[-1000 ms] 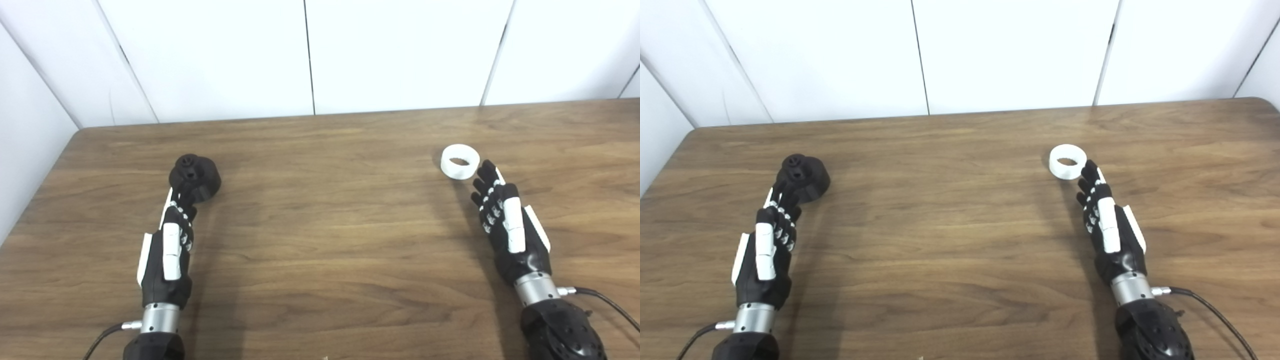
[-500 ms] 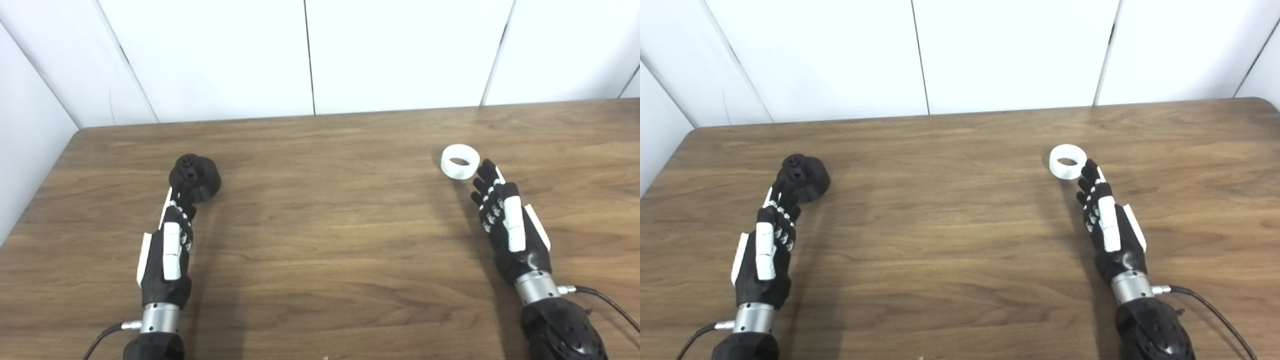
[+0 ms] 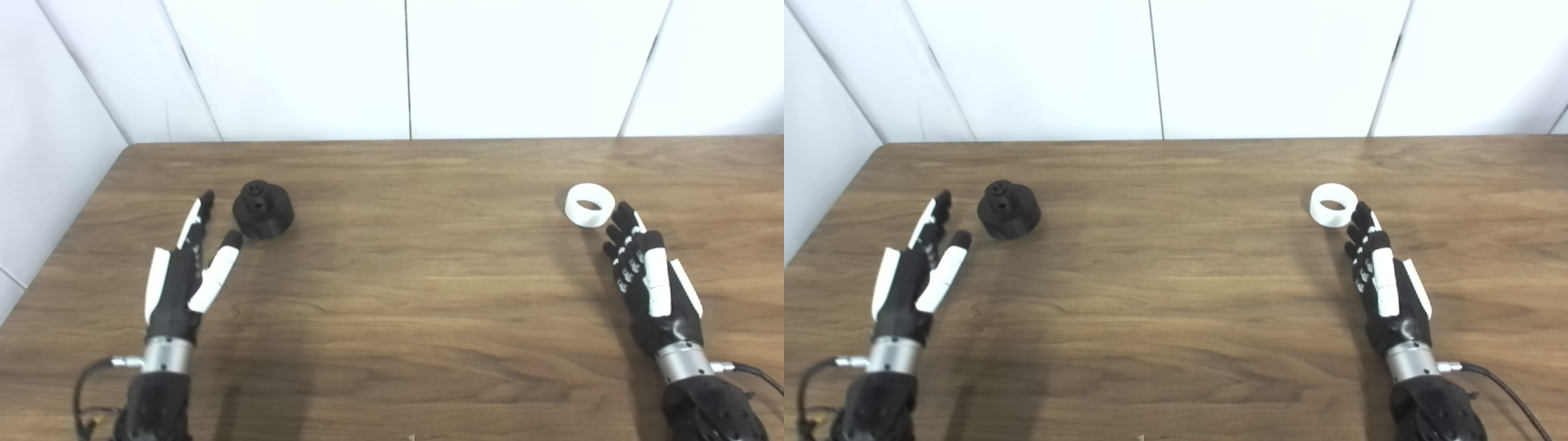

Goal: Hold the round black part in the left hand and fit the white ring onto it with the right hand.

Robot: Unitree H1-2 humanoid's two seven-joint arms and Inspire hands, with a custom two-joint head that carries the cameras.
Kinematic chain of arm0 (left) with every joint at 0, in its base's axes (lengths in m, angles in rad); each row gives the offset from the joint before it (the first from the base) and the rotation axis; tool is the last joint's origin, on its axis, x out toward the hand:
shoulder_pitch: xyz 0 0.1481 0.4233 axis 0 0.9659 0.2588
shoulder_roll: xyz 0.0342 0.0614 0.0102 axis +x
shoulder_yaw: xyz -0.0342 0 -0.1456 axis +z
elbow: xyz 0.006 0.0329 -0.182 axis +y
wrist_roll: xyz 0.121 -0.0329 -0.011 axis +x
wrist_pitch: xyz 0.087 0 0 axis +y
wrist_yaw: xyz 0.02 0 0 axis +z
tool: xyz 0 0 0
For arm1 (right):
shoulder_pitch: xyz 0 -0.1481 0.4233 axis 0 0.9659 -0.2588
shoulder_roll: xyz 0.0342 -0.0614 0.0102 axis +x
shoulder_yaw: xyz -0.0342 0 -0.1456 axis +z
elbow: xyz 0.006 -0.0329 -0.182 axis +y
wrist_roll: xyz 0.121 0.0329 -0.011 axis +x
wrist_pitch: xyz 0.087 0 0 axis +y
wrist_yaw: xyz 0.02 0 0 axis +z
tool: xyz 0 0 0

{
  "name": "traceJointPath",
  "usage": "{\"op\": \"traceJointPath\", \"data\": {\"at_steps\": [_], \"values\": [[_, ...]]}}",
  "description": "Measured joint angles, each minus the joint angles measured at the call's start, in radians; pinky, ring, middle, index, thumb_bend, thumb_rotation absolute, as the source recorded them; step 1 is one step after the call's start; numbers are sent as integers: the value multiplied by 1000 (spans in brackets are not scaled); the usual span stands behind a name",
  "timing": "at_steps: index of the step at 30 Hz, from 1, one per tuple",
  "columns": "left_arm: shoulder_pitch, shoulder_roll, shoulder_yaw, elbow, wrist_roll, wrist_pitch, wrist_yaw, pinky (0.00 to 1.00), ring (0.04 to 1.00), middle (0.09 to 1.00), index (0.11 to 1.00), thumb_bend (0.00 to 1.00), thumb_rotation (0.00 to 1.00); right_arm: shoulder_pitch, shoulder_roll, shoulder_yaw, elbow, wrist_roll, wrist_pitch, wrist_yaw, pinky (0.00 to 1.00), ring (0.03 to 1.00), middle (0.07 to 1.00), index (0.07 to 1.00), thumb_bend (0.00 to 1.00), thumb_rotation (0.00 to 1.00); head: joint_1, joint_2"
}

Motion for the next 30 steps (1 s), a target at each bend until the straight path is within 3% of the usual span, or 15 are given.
{"op": "traceJointPath", "data": {"at_steps": [5, 13, 21, 30], "values": [[-74, 95, -1, 3, 146, 60, 3, 987, 1000, 985, 912, 884, 456, -3, -4, 2, 3, -4, 0, 0, 1000, 1000, 1000, 977, 688, 1000, 2, -3], [-139, 180, -75, 122, 307, 64, -6, 921, 1000, 972, 893, 926, 357, -7, -7, 3, 7, -13, 0, 0, 1000, 1000, 1000, 973, 702, 1000, 0, -6], [-217, 260, -142, 249, 374, 61, -43, 995, 1000, 966, 871, 968, 362, -7, -7, 2, 7, -24, 3, 0, 1000, 1000, 1000, 975, 721, 1000, -8, -11], [-255, 282, -195, 397, 382, 58, -78, 995, 1000, 956, 858, 1000, 406, -6, -7, 0, 6, -24, 3, 0, 1000, 1000, 998, 973, 726, 1000, -2, -15]]}}
